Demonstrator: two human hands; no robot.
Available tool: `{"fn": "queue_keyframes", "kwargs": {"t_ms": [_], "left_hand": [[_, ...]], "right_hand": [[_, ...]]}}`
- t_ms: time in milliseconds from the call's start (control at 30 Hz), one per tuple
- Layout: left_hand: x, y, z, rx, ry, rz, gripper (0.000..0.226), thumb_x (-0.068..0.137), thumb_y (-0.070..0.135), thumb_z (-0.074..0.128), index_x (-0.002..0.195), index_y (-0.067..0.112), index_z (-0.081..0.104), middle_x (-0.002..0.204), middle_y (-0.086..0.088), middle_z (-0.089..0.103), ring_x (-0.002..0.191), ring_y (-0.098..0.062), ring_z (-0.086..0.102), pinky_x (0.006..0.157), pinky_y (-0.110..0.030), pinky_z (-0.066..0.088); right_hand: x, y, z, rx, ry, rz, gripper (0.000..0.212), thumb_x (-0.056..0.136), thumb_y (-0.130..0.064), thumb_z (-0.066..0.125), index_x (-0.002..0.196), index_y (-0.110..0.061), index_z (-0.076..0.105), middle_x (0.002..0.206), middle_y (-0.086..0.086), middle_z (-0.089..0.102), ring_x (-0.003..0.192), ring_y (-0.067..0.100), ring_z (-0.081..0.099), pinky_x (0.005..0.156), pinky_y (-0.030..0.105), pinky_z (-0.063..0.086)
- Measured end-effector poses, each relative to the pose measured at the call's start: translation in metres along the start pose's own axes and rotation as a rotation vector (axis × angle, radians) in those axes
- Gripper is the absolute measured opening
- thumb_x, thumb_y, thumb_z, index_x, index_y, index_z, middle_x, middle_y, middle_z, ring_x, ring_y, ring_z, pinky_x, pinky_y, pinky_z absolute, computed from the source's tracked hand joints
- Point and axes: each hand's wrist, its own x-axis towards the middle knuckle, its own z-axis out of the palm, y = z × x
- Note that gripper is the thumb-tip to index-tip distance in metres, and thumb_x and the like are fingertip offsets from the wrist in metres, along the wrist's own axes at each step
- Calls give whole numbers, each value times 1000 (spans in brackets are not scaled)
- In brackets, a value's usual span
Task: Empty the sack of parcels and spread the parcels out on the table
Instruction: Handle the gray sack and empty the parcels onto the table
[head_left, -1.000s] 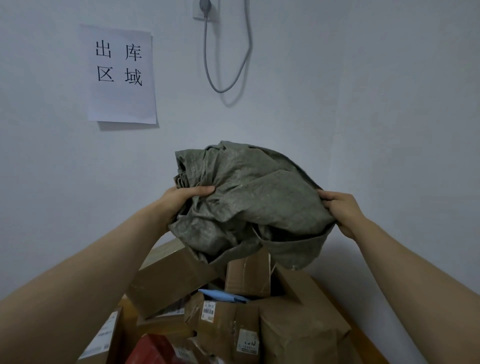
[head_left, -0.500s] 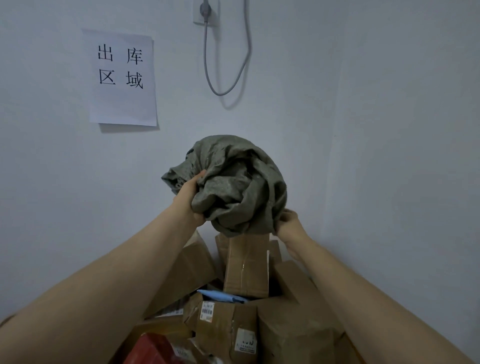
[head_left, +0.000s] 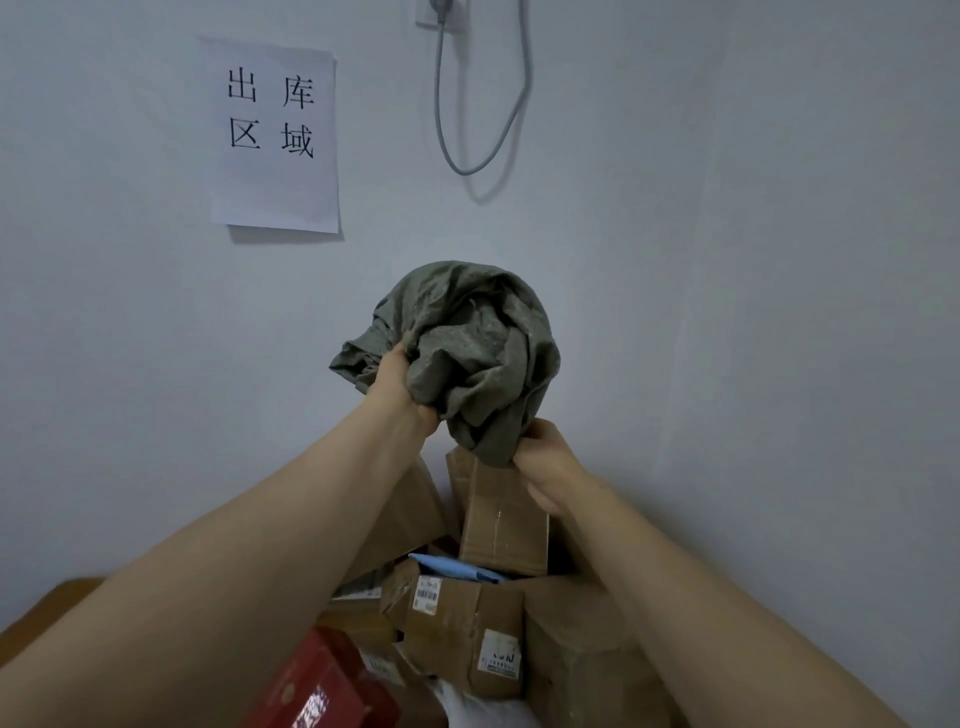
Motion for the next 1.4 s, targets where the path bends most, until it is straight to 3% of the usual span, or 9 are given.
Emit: {"fn": "queue_keyframes", "kwargs": {"t_ms": [167, 300, 433, 633, 800, 933, 1033, 1200, 1400], "left_hand": [[-9, 5, -26, 68, -25, 18, 38, 92, 48, 53, 97, 12, 65, 75, -8, 73, 76, -25, 66, 47, -29, 55], [-21, 10, -54, 324, 156, 22, 87, 59, 72, 70, 130, 24, 55, 130, 1, 59, 116, -24, 55, 91, -39, 42], [-38, 16, -84, 211, 126, 68, 84, 72, 74, 58, 138, 23, 48, 134, 0, 49, 127, -32, 46, 89, -43, 42], [-55, 40, -146, 136, -26, -39, 76, 75, 72, 57, 129, 18, 59, 128, -16, 61, 118, -38, 55, 91, -53, 49], [-77, 85, -188, 201, 48, 76, 66, 77, 59, 66, 124, 14, 61, 122, -15, 65, 109, -33, 62, 88, -47, 51], [-95, 138, -249, 316, 333, 270, 75, 60, 34, 89, 123, 8, 59, 115, -9, 68, 98, -28, 69, 85, -43, 55], [-99, 166, -296, 404, 575, 369, 56, 63, 18, 89, 109, 6, 59, 104, -6, 65, 94, -26, 65, 84, -40, 54], [-94, 180, -352, 418, 680, 359, 63, 61, 15, 89, 116, 5, 61, 118, -10, 65, 107, -31, 63, 94, -49, 51], [-83, 171, -398, 447, 773, 329, 66, 60, 19, 90, 119, 7, 61, 119, -10, 65, 108, -31, 62, 93, -46, 52]], "right_hand": [[0, -7, 13, 516, -203, 102, 26, 99, -8, 38, 99, -12, 63, 96, 11, 66, 89, 23, 62, 81, 31, 55], [-5, -5, 27, 925, -448, 41, 28, 76, -22, 54, 87, -15, 78, 95, 10, 73, 85, 23, 70, 82, 33, 56], [0, 3, 60, 1034, -529, 114, 35, 70, -9, 46, 84, -9, 78, 104, 17, 64, 94, 30, 59, 94, 39, 47], [-16, 0, 120, 788, -637, 188, 49, 98, -37, 32, 133, -9, 49, 135, 19, 51, 116, 29, 50, 109, 45, 32], [-13, -10, 167, 337, -297, 182, 32, 103, -7, 29, 78, -13, 48, 81, 9, 50, 68, 15, 44, 63, 22, 39], [-7, -21, 214, 404, -248, 263, 18, 98, -16, 44, 103, -11, 60, 100, 10, 61, 88, 26, 60, 78, 35, 49], [-13, -33, 257, 369, -320, 203, 33, 96, -27, 52, 129, -24, 53, 122, 6, 57, 109, 29, 59, 95, 46, 48], [-34, -28, 327, 55, -496, 122, 52, 90, -30, 62, 137, -41, 43, 142, 0, 43, 121, 26, 49, 99, 47, 45], [-36, -4, 392, -98, -700, -51, 104, 70, -30, 82, 150, -34, 17, 152, -5, 29, 136, 18, 36, 110, 41, 37]]}}
